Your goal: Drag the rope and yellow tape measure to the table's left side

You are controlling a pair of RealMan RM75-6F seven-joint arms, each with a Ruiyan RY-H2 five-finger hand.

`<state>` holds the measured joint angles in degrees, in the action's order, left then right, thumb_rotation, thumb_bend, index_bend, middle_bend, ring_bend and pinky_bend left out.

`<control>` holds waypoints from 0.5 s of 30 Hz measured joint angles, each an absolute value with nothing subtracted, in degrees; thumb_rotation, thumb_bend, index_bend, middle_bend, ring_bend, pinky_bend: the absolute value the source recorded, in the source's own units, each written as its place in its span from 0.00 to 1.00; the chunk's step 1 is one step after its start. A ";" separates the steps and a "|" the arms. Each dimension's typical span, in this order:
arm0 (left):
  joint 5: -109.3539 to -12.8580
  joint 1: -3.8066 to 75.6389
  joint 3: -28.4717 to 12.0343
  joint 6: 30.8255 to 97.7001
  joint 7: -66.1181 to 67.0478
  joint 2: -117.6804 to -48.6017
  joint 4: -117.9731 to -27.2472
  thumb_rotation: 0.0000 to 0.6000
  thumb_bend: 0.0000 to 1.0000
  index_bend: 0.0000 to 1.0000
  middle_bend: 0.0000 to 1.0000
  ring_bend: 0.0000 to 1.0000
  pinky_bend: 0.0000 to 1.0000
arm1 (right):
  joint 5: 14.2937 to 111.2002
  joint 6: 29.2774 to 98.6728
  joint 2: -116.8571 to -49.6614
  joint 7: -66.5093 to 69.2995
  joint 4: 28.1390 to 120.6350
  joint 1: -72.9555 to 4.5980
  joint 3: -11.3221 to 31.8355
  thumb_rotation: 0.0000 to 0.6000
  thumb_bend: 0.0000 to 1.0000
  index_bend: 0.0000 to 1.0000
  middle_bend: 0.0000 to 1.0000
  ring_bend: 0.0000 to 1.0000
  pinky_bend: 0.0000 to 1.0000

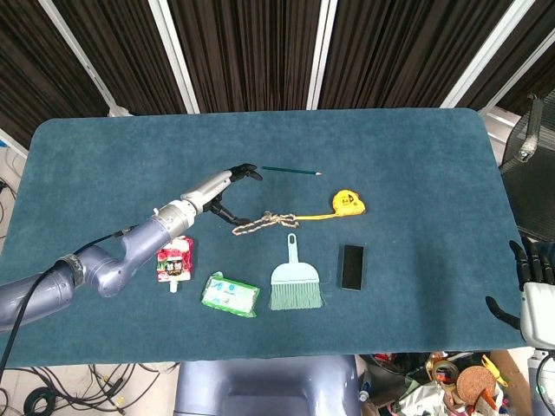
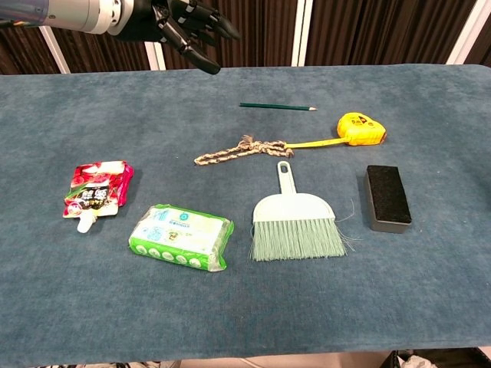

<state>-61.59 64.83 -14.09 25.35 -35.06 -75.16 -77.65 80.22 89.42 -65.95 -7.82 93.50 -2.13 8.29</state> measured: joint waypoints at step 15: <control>-48.04 63.11 -4.96 39.86 -1.89 -77.51 -77.30 1.00 0.18 0.22 0.02 0.00 0.00 | 80.23 89.59 -65.99 -7.36 93.63 -2.02 8.33 1.00 0.10 0.09 0.02 0.11 0.21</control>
<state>-48.04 63.11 -4.96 39.86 -1.89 -77.51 -77.30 80.23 89.59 -65.99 -7.36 93.63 -2.02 8.33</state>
